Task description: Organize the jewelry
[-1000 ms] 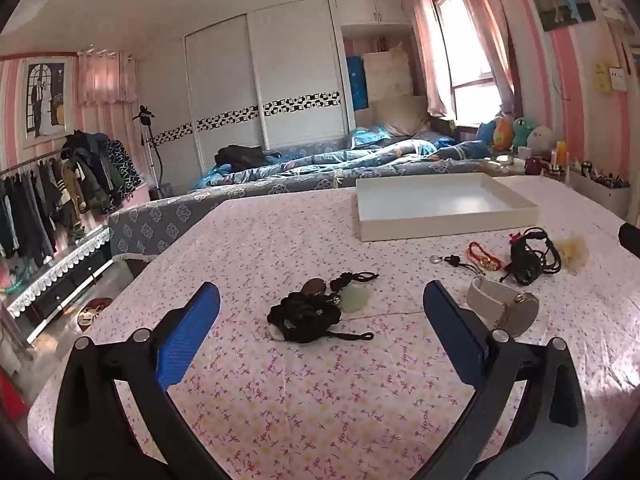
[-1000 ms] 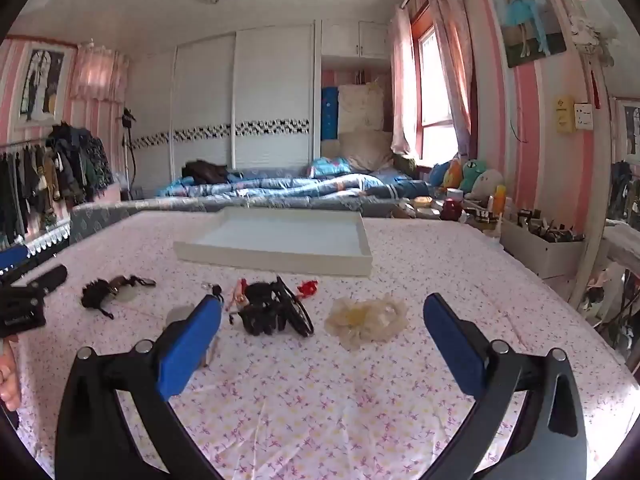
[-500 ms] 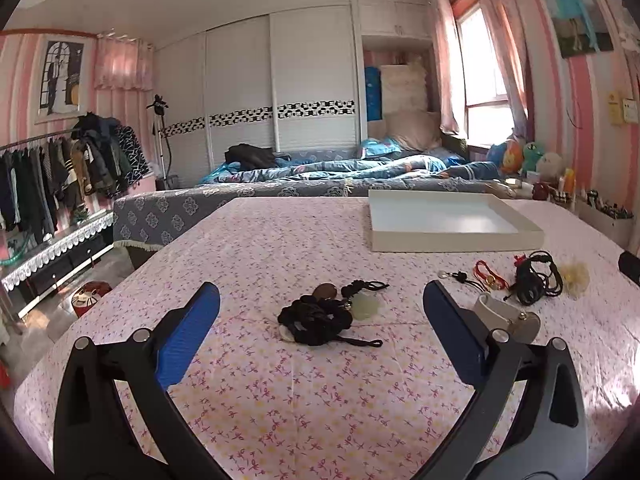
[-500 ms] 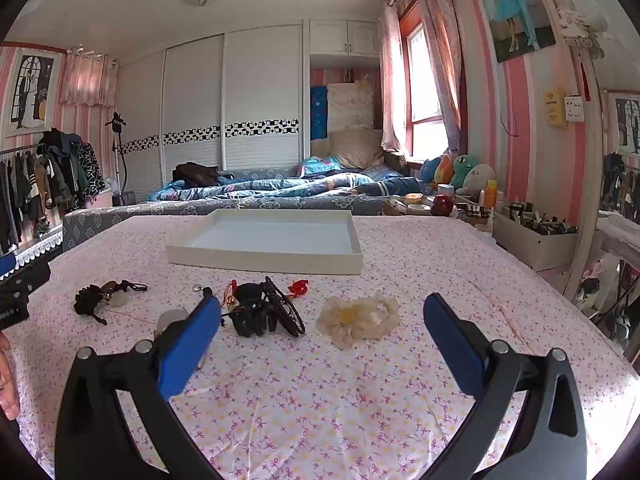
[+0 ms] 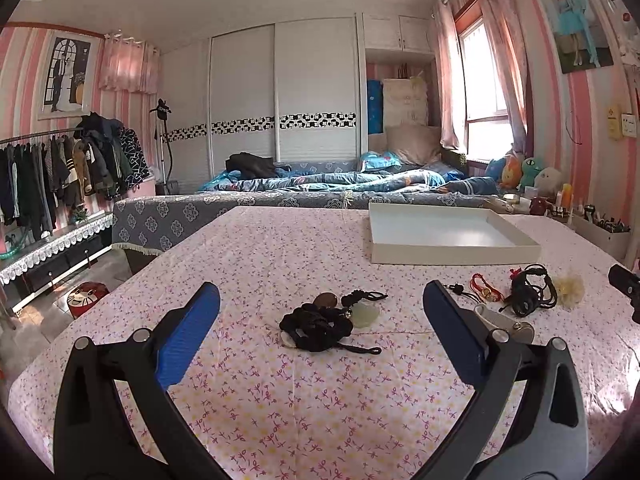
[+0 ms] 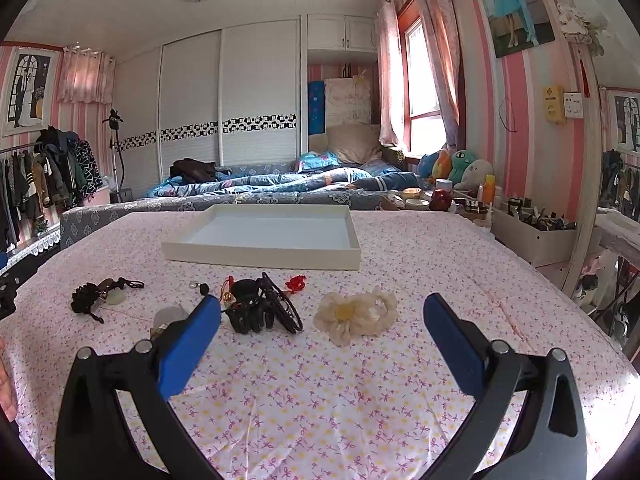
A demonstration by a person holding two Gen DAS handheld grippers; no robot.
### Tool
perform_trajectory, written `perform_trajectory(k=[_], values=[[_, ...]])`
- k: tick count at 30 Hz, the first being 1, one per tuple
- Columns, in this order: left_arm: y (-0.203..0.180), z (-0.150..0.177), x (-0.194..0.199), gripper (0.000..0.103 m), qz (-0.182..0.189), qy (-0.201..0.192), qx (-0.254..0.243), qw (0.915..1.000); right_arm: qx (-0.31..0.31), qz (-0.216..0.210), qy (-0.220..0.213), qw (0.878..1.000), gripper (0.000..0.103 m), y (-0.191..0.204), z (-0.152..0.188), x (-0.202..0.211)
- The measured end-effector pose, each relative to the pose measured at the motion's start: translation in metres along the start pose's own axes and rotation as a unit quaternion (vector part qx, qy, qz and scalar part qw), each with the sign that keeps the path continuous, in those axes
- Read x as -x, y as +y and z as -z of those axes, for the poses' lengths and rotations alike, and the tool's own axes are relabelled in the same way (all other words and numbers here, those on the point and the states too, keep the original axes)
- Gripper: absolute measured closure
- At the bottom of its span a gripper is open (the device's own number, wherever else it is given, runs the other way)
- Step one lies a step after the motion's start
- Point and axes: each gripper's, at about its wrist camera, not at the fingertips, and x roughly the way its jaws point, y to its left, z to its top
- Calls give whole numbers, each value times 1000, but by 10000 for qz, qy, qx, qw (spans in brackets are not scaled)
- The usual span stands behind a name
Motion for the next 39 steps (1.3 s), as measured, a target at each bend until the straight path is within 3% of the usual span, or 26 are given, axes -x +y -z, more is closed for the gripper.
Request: perform_trajectory(k=[12, 16, 39], values=[[-2, 1, 4, 3, -117, -59, -142, 9998, -13, 152, 84, 9998, 2, -1, -1, -3], [-1, 0, 3, 3, -76, -29, -157, 9998, -104, 184, -136, 9997, 2, -4, 0, 6], [-2, -1, 4, 3, -118, -111, -77, 9998, -68, 53, -85, 9999, 2, -4, -1, 3]])
